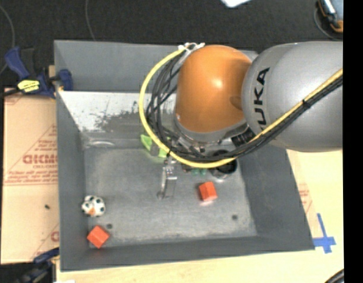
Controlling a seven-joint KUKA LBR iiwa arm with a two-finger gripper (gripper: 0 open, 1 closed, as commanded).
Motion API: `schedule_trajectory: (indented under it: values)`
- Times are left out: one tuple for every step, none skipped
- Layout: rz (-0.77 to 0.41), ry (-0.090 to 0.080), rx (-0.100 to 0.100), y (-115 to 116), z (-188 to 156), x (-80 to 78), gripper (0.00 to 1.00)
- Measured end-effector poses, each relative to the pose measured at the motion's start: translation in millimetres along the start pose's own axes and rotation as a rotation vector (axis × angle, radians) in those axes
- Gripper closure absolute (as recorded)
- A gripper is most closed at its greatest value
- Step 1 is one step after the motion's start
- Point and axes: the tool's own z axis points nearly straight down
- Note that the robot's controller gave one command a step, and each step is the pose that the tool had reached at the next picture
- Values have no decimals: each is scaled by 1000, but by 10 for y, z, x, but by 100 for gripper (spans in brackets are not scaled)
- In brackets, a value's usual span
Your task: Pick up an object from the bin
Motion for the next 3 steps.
schedule_trajectory:
  values:
    - [4,-7,-1,-9,-42,-7,0]
    - [-58,-4,0,-345,259,45,0]
    - [-245,-14,0,-532,595,-381,0]
